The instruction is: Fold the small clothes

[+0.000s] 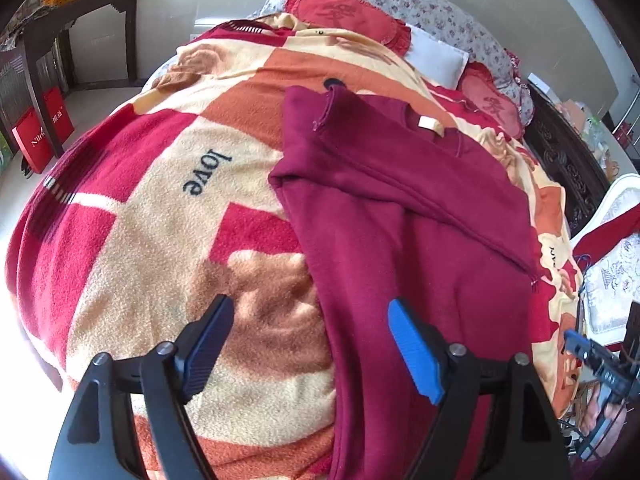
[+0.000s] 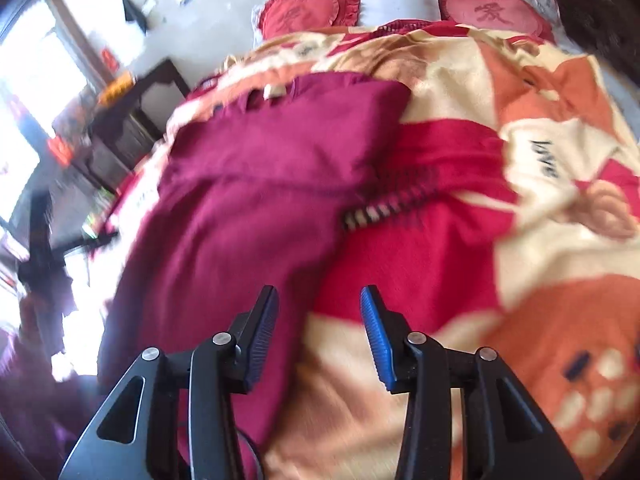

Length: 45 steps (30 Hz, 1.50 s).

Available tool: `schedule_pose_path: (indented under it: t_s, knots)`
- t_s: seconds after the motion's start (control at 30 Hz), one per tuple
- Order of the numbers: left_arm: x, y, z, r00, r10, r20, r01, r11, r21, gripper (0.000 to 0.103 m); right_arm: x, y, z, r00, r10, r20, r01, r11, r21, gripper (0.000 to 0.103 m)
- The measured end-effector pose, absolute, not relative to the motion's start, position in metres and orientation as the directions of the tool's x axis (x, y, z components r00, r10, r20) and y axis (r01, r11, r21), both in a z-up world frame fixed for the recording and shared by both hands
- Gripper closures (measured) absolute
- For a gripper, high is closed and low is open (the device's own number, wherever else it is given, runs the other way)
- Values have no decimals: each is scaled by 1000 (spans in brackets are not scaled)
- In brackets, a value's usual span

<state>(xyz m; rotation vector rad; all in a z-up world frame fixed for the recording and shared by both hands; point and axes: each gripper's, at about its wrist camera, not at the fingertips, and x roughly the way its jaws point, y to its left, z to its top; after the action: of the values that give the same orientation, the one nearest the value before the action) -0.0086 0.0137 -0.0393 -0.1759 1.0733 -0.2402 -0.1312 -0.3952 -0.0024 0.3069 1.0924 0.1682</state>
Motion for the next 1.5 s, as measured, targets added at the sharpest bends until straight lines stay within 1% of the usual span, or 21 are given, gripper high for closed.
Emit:
schedule_pose_path:
  t_s: [0.07,0.13,0.23,0.33,0.43,0.5,0.53,0.57,0.6,0.7,0.77,0.87,0.93,1.03,1.07,1.1,1.17,1.27,1.33,1.43,1.5]
  knots:
    - [-9,11,-43,431,-299,-852,115,954,-277,18,-148,-395,-1,448,266,-854,21,951,307,76]
    - [-9,6,-46,396,-322,-860,134,947,-293,18,-159,-394,-4,447,263,-855,43,948,314,72]
    - [-14,-1,-48,391,-328,-860,175,944,-281,18,-167,-393,-17,443,326,-835,71,916,395,71]
    - [-12,-3,-55,381,-306,-873,165,951,-261,18,-159,-381,-34,436,360,-825,92,894,438,71]
    - [-12,1,-59,370,-332,-868,134,943,-304,18,-140,-367,-45,474,380,-795,78,880,468,71]
    - [-13,3,-60,369,-326,-870,133,945,-298,18,-120,-361,-61,453,379,-807,108,875,471,72]
    - [-15,4,-59,373,-318,-872,135,948,-288,18,-115,-357,-66,445,371,-815,116,879,463,74]
    - [-15,5,-59,377,-312,-872,135,950,-281,18,-111,-355,-66,458,351,-817,114,888,446,92]
    - [-17,7,-58,382,-305,-872,134,952,-275,18,-108,-351,-63,460,328,-825,95,905,414,103]
    - [-19,14,-56,392,-307,-867,135,952,-276,18,-114,-346,-43,492,266,-829,18,949,315,103]
    - [-18,17,-58,401,-309,-862,129,951,-281,18,-123,-355,-32,517,224,-826,28,960,279,103]
    - [-13,15,-67,374,-306,-876,118,952,-282,18,-123,-372,-42,484,196,-853,91,958,272,103]
    - [-11,15,-70,362,-314,-878,117,949,-291,18,-120,-367,-49,448,187,-874,88,964,252,103]
    - [-13,20,-71,370,-308,-876,112,951,-287,18,-125,-355,-31,464,121,-878,71,982,173,103]
    - [-13,21,-72,368,-307,-878,111,952,-287,18,-127,-355,-24,477,115,-871,69,984,167,97]
    - [-14,23,-72,362,-306,-881,110,952,-286,18,-129,-355,-15,494,122,-861,63,983,175,93]
    - [-18,28,-71,343,-312,-886,122,950,-288,18,-133,-348,6,526,202,-826,14,969,245,92]
    - [-30,34,-65,343,-324,-882,157,945,-286,18,-136,-318,29,520,371,-770,-136,925,353,86]
    - [-38,34,-63,331,-319,-888,197,944,-266,19,-141,-292,34,492,414,-765,-234,910,342,85]
    - [-54,34,-65,304,-279,-911,247,947,-207,20,-141,-260,29,470,395,-789,-320,910,265,85]
    - [-61,31,-66,289,-263,-920,265,946,-187,32,-142,-253,24,454,397,-798,-329,907,264,85]
